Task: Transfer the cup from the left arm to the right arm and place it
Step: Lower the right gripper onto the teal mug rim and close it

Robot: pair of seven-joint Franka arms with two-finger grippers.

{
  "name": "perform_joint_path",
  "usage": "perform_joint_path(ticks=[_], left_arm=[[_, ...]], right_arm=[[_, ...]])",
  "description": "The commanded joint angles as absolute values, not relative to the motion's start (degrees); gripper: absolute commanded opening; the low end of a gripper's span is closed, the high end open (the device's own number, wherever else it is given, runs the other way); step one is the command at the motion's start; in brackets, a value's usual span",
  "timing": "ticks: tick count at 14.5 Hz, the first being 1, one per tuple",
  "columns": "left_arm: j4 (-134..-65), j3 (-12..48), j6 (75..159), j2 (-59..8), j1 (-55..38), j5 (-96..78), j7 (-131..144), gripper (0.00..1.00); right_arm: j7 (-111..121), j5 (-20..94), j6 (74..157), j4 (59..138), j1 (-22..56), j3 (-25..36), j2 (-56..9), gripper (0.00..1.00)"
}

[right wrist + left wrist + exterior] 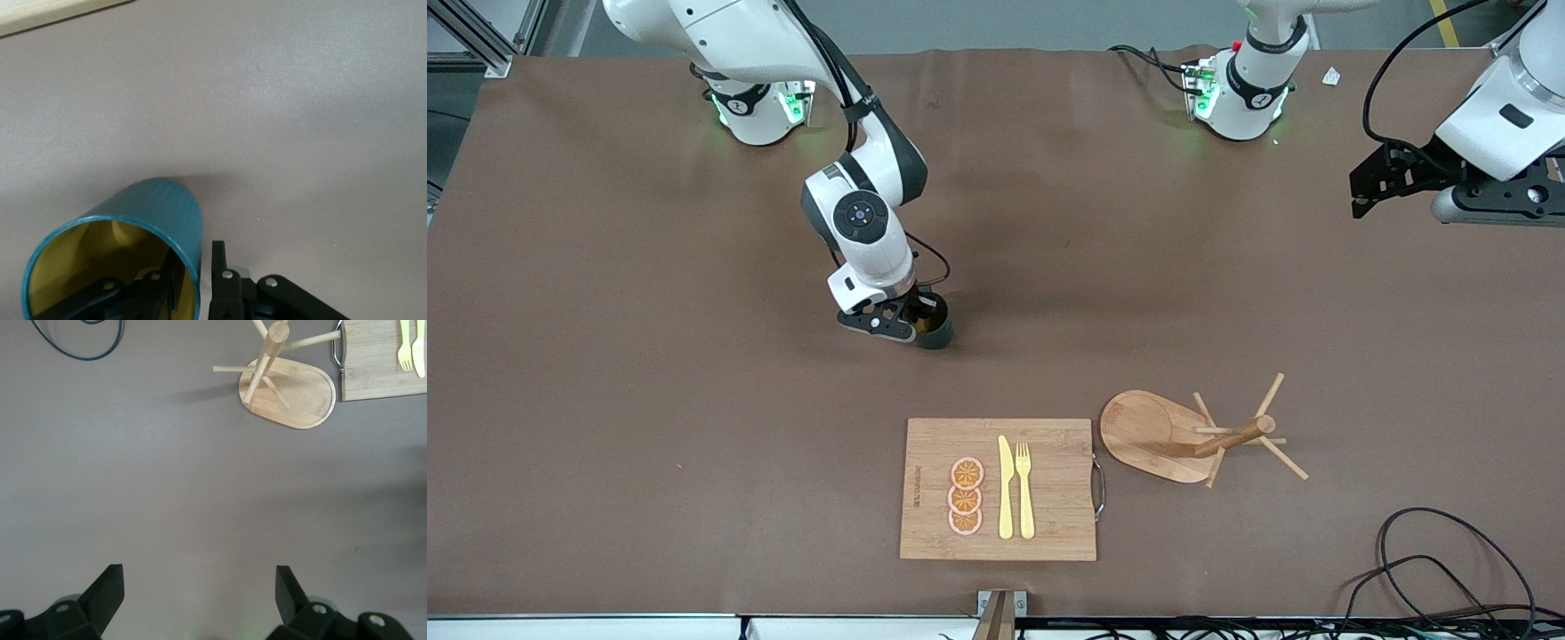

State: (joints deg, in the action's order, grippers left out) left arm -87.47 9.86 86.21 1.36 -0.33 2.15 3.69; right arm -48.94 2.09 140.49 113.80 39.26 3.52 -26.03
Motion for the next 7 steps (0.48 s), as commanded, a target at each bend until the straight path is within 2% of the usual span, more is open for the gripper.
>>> perform_joint_path(ticks=[1,4,7], left_arm=[[-87.8,10.37,86.48,2.2,0.35,2.02,2.64,1.0],[-87.72,10.37,86.48,1.76,0.35,2.11,2.64,1.0],[-86.57,10.37,86.48,1.14,0.35,2.11,2.64,1.0]], right_arm=[[-50.79,2.02,140.8,113.2,39.64,3.69,-26.54,0.08],[-51.24,2.02,140.45,112.85,39.46,3.69,-26.46,0.01],[-49.92,1.93,138.53,111.97,38.15,3.87,-25.58,0.0]])
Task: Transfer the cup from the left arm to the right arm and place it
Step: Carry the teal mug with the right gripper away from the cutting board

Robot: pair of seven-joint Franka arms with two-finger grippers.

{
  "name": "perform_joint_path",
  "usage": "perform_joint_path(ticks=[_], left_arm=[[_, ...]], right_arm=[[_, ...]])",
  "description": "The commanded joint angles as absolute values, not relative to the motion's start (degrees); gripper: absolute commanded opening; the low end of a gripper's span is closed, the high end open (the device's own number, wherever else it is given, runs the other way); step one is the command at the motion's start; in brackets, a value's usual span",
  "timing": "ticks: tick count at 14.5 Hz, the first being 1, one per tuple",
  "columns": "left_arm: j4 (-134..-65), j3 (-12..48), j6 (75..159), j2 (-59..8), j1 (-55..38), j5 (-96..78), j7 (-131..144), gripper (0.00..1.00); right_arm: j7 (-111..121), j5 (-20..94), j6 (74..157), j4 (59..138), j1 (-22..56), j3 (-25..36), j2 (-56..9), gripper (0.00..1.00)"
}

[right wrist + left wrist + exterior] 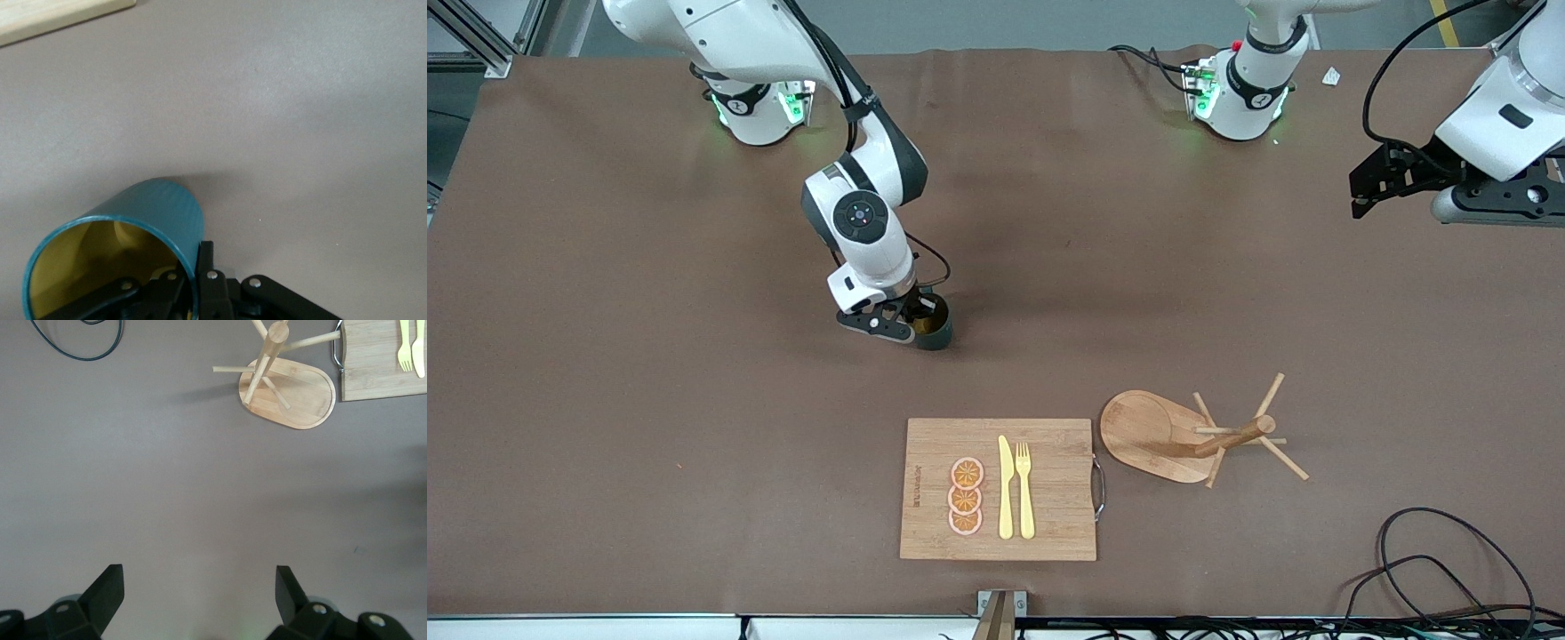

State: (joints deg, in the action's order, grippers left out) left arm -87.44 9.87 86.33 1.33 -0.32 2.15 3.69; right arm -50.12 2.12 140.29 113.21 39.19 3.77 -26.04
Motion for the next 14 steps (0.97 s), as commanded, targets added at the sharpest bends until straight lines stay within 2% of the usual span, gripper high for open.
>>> perform_joint_path(ticks=[1,3,6,11,14], left_arm=[[-86.49,10.37,86.48,1.14,0.35,2.11,2.72,1.0],[-85.96,10.37,86.48,1.14,0.35,1.93,3.25,1.0],[-85.87,10.37,86.48,0.97,0.35,2.02,3.08,1.0],[-85.69,10.37,86.48,0.97,0.44,2.11,3.25,1.0],[-85.78,10.37,86.48,0.88,0.35,2.11,3.25,1.0]], right_arm=[[-48.96,1.5,135.47,110.75,37.27,3.95,-24.45,0.0],[-43.88,1.41,128.96,109.16,35.08,3.96,-22.25,0.0],[-32.83,1.23,127.36,110.82,31.91,4.13,-18.65,0.0],[-17.44,-0.26,128.58,119.25,23.48,4.13,-12.05,0.0],[-5.92,-0.26,134.62,126.62,16.9,4.04,-10.63,0.0]])
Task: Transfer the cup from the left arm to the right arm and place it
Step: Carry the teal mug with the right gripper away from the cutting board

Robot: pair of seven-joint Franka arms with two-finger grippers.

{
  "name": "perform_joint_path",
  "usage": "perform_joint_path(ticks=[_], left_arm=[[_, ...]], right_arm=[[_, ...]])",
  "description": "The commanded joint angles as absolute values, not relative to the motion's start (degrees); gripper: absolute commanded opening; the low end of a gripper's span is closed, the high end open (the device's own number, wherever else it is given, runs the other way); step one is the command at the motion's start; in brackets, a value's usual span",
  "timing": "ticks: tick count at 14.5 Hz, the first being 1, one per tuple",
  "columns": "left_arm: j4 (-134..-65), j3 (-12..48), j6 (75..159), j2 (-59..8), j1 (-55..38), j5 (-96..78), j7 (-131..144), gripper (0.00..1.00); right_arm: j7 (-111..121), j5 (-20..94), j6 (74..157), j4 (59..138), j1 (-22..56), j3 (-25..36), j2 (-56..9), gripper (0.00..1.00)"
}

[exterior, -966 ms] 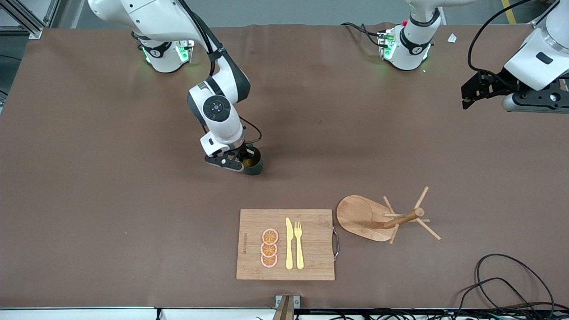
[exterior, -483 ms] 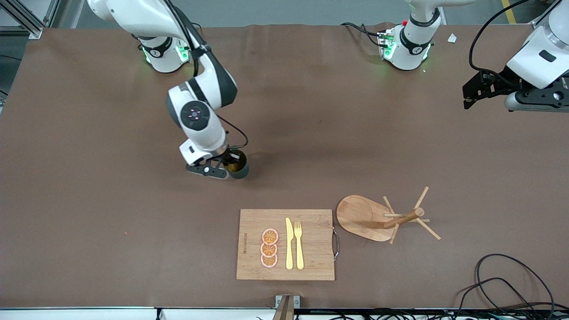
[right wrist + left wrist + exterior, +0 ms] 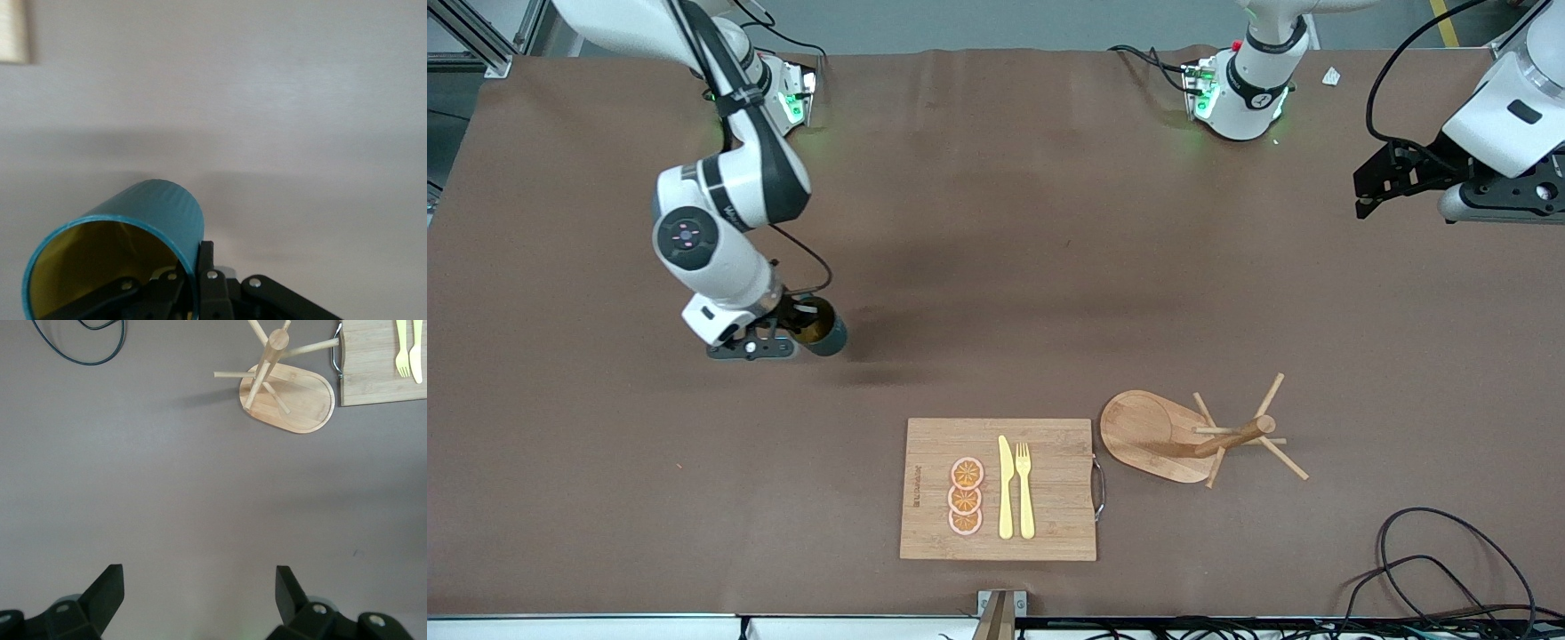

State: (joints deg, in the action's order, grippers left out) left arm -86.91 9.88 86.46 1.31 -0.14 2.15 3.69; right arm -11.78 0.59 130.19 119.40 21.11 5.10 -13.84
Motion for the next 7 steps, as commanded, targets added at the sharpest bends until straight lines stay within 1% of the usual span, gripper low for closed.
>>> perform_joint_path(ticks=[1,3,7], left_arm=[[-85.78,10.37,86.48,0.97,0.26,2.11,3.34,1.0],[-85.78,10.37,86.48,0.97,0.26,2.11,3.25,1.0],[-85.78,10.37,86.48,0.97,0.26,2.11,2.9,1.0]], right_arm=[[-3.54,-0.35,137.17,129.26,14.87,4.04,-10.72,0.0],[4.61,-0.35,142.54,133.31,11.27,4.04,-10.81,0.0],[26.76,-0.35,142.38,133.68,3.53,4.04,-10.9,0.0]])
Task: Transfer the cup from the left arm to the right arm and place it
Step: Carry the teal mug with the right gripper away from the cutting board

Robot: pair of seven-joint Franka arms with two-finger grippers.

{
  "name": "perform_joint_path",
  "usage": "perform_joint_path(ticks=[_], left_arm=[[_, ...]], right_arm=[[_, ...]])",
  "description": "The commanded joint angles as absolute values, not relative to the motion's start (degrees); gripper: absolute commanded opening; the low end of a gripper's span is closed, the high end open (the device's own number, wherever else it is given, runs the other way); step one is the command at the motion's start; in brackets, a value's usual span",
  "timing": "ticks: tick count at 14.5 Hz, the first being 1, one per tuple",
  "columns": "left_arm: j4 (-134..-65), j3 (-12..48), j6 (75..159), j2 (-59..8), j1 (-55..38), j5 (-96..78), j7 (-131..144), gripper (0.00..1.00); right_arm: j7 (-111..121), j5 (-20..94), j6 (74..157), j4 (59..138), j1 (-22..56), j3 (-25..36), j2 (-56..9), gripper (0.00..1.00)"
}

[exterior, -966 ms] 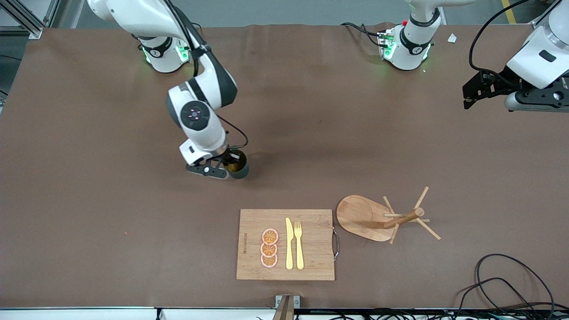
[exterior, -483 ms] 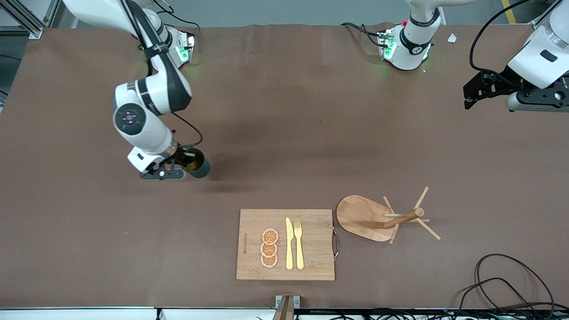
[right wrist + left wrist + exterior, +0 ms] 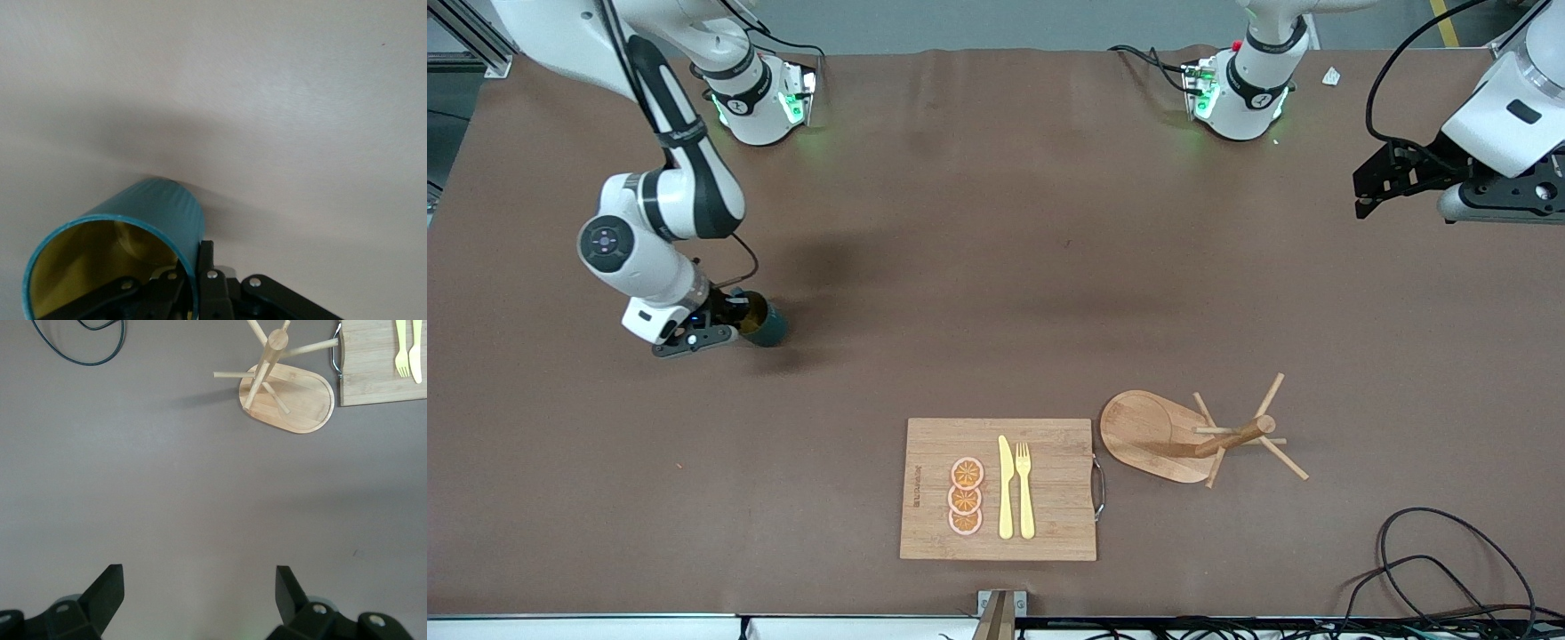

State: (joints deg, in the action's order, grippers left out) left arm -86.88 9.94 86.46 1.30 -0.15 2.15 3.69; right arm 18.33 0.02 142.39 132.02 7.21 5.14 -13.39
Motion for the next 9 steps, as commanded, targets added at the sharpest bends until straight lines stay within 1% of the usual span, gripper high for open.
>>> perform_joint_path(ticks=[1,9], left_arm=[[-85.87,10.37,86.48,0.88,0.26,2.11,2.99,1.0],[-85.78,10.37,86.48,0.44,-0.17,2.2,3.6,1.0]], right_arm=[[32.03,-0.35,142.38,133.51,1.78,4.04,-11.07,0.0],[62.82,-0.44,142.47,133.51,-7.11,4.13,-11.25,0.0]])
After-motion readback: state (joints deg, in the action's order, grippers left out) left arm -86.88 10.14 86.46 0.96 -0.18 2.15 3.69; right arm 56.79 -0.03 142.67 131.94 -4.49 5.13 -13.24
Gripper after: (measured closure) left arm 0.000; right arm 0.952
